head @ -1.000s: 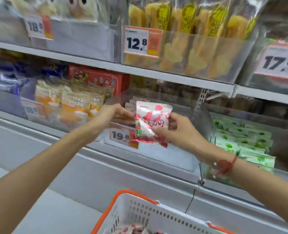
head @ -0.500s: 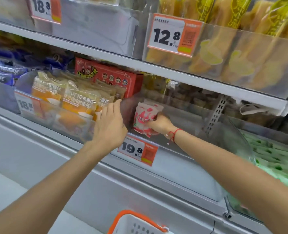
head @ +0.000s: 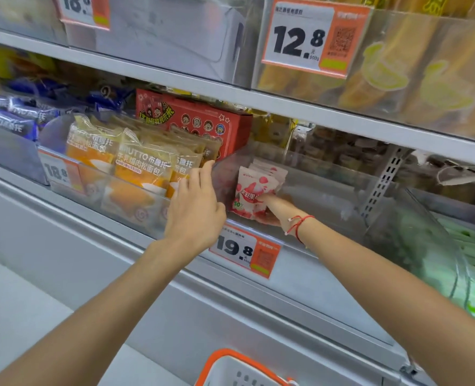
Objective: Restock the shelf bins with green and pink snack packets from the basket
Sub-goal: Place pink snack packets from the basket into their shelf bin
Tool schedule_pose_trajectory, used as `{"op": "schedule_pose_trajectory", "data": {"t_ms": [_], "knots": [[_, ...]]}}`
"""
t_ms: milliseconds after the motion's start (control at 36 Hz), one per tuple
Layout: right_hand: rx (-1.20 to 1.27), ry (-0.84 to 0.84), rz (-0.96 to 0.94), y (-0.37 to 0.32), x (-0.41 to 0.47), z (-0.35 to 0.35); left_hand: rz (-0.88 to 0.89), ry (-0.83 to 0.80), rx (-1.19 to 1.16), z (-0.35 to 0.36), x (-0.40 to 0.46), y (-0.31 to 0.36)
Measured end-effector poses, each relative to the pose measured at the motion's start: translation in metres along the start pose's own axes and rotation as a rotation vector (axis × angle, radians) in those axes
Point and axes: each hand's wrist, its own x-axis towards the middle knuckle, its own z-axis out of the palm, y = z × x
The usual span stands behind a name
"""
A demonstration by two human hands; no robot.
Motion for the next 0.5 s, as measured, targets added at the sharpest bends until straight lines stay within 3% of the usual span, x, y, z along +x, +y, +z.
{"op": "schedule_pose_trajectory", "data": {"t_ms": [139,333,444,500], "knots": [[-0.477,0.096,-0.208,0.002,-0.001,0.003,-0.018,-0.014,-0.039,0.000,0.000,0.002],[-0.369,-0.208,-0.082,-0.011,-0.020,-0.015,-0.053,-0.015,-0.063,-0.002,0.002,0.005],[-0.451,-0.218,0.002,-0.021,-0.033,-0.032,-0.080,-0.088,-0.154,-0.007,0.003,0.005],[-0.456,-0.202,-0.006,-0.026,-0.048,-0.040,-0.079,-0.049,-0.162,-0.009,0.000,0.006]]}}
